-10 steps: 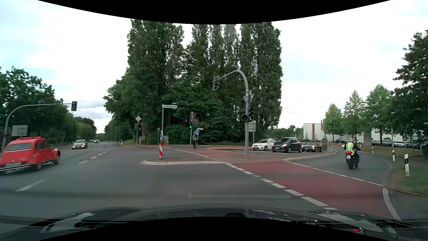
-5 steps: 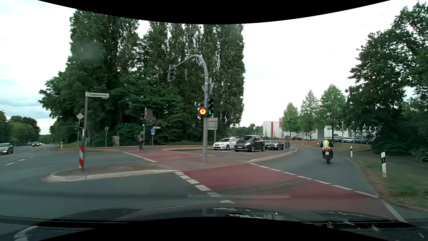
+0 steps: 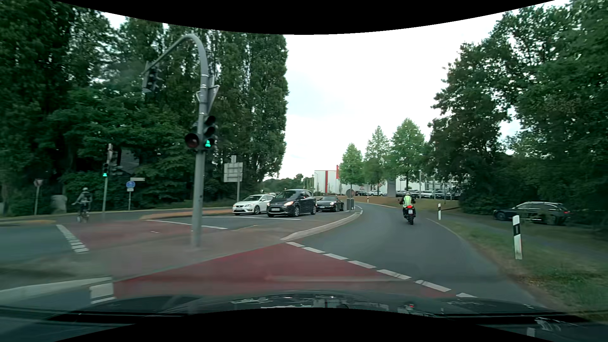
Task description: Follow the waypoints while adhering to traffic rules and regulations
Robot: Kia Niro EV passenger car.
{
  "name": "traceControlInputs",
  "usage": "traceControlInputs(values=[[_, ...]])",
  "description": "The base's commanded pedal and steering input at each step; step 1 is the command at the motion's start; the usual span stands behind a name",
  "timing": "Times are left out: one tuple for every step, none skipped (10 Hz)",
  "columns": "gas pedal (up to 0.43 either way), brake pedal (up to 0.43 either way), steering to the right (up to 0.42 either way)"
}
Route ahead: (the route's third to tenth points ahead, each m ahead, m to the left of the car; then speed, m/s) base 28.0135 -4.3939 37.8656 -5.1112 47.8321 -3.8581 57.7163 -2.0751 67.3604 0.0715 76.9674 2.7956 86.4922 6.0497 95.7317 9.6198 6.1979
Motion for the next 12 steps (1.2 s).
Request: traceControlInputs(values=[[0.24,0.0,0.314],[0.24,0.0,0.305],[0.24,0.0,0.286],[0.248,0.0,0.264],[0.248,0.0,0.223],[0.248,0.0,0.168],[0.248,0.0,0.129],[0.248,0.0,0.088],[0.248,0.0,0.067],[0.248,0.0,0.055],[0.248,0.0,0.029],[0.248,0.0,-0.003]])
